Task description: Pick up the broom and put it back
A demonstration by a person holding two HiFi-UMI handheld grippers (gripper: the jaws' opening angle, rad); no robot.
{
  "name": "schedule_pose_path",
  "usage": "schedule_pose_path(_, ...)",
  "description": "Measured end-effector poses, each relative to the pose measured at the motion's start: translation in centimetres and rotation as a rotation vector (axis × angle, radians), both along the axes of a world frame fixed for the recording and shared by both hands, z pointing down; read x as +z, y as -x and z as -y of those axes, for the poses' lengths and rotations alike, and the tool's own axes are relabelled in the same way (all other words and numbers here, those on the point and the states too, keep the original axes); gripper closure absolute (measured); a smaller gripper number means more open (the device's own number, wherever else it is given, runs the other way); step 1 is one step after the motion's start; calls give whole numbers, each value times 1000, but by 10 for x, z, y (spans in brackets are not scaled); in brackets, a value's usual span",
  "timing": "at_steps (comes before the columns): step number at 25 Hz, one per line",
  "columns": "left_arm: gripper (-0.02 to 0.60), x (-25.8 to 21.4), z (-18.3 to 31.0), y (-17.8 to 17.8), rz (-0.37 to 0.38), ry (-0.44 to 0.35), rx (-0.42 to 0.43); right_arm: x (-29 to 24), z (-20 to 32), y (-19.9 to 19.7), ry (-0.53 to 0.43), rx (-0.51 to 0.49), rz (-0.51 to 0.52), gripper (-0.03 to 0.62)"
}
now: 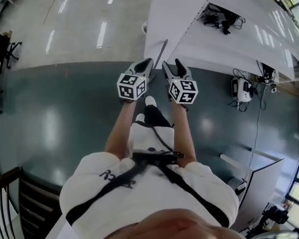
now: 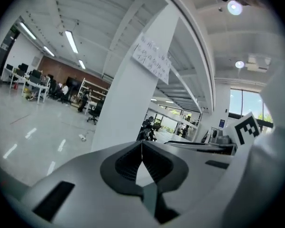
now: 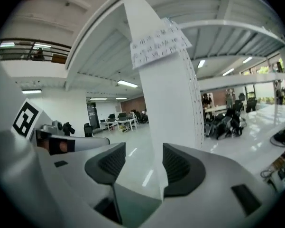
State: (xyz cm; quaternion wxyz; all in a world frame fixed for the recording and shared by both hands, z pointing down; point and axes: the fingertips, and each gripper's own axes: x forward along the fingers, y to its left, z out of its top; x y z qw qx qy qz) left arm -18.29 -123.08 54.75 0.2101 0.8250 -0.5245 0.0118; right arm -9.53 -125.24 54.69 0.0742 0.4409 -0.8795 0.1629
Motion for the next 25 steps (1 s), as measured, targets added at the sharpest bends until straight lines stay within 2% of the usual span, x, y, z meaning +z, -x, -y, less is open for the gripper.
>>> schedule_pose_path(1,569,-20,1,-1,15,-40,-4,-21,-2,-1,-50,9,-1,372)
schedule_pose_path(2,569,-39,2,-3,32,-79,-8,-41,-2,-2,-96,16,3,444)
schedule_pose_path(4,569,-74,3,-8,63,-153,-13,-78,-1,-4,-174,22,17,467)
schedule_pose_path(6,569,-101,2,-14,84,-216,-19,-112,0,-8,-245,27,34,522)
schedule_pose_path(9,569,-126,4,-21,107,-269,-40,-152,2,-13,-326,23,67,580)
schedule_pose_path(13,569,-144,0,-35,133,-292,-72,-176,-2,-24,-358,19,90,586)
schedule_pose_path(17,569,-167,-11,-61,134,-336,-146,-186,-19,-54,-373,2,84,586)
schedule_pose_path(22,569,-174,-34,-120,150,-361,-214,-184,-39,-119,-358,11,78,586)
schedule_pose_path(25,568,-169,-45,-162,164,-360,-212,-181,-43,-159,-347,21,92,586)
